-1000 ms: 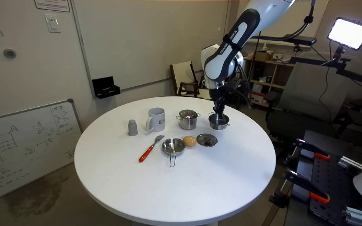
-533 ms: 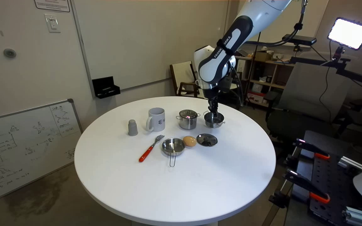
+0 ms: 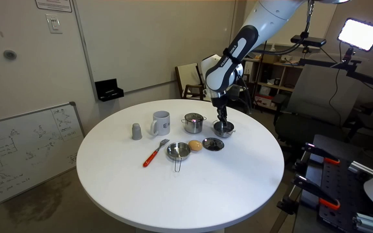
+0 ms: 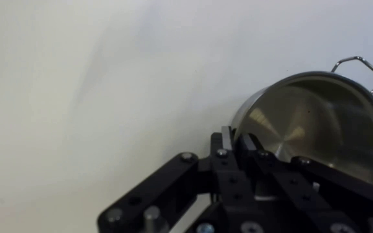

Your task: Move the silver pot on the left to the right

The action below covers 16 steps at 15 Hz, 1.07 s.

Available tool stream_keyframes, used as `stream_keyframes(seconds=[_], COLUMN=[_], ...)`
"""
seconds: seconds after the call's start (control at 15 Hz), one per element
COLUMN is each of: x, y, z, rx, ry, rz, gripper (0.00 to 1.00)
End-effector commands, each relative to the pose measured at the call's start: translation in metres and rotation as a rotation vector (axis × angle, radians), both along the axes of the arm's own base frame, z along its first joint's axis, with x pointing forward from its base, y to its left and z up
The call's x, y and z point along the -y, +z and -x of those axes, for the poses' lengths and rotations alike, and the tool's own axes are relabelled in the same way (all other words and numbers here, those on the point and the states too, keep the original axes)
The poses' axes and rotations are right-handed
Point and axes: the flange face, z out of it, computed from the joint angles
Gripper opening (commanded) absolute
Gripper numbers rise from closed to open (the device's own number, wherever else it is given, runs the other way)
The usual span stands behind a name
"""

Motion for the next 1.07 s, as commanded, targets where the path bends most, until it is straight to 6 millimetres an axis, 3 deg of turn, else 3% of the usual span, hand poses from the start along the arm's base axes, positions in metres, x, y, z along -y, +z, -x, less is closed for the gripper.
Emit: stream_keyframes(seconds=[0.0,0.47,0.53,1.0], x=[0.003,0.004,0.004,0.008], y=[-0.007,-0.005,-0.005,0.000], z=[-0.004,-0.010,-0.011,-0.015], rx=[-0.016,-0.002,-0.001,0.019], ry=[0.002,-0.002,-0.006,-0.019], rz=[-0.042,-0.056,-0.057,-0.057], gripper=[0.02,0.02,0.28,0.74])
